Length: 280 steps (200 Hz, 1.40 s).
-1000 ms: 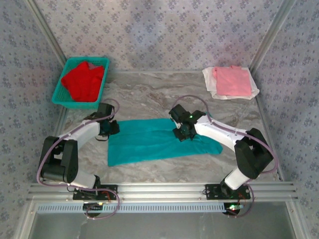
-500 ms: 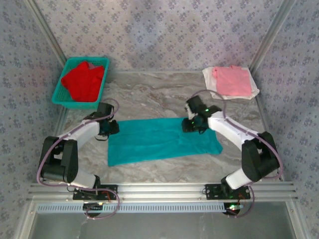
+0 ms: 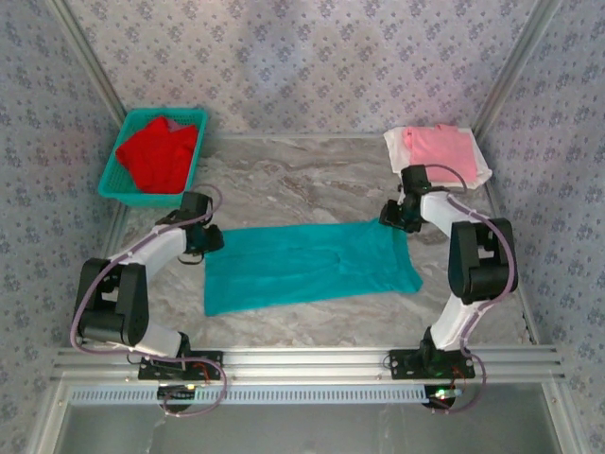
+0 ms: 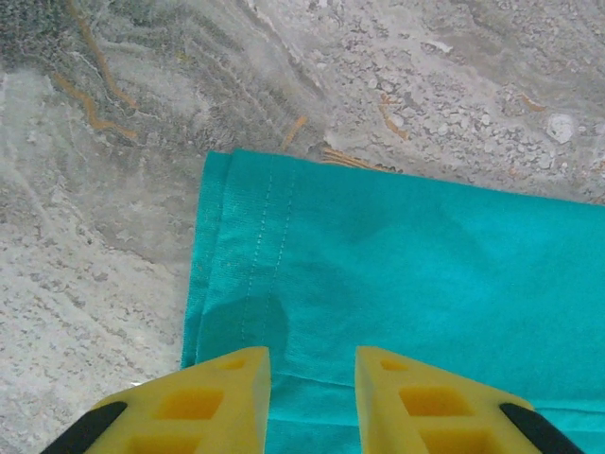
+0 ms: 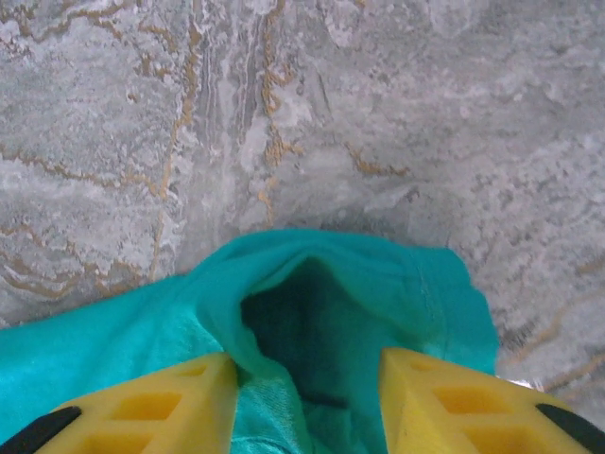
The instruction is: Fold and stack the t-shirts
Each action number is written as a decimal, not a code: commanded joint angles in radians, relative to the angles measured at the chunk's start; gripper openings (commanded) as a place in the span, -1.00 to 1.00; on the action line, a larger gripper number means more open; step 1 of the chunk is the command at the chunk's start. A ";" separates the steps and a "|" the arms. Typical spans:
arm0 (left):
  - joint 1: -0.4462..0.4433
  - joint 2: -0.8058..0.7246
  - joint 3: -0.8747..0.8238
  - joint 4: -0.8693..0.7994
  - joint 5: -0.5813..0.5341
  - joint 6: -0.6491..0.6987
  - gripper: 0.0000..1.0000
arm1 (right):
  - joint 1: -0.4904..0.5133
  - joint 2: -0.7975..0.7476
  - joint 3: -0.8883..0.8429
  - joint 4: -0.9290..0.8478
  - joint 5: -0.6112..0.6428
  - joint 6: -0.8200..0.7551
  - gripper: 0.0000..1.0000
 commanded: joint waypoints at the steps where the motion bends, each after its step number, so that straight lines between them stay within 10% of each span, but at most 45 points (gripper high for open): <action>1: 0.014 -0.015 0.016 -0.013 -0.011 0.014 -0.40 | 0.000 0.024 0.039 0.030 -0.009 0.013 -0.29; 46: 0.047 -0.010 0.013 -0.031 -0.002 -0.004 -0.37 | -0.003 0.084 0.117 0.006 0.108 0.002 -0.90; 143: 0.059 0.063 0.022 -0.036 0.047 -0.002 -0.35 | 0.017 0.136 0.139 0.004 0.119 0.013 -0.71; 226: 0.058 0.037 0.026 -0.050 0.048 -0.003 -1.00 | 0.021 0.144 0.138 0.007 0.119 0.012 -0.69; 280: 0.058 -0.018 0.027 -0.084 0.056 -0.020 -1.00 | 0.020 0.141 0.137 0.003 0.121 0.010 -0.69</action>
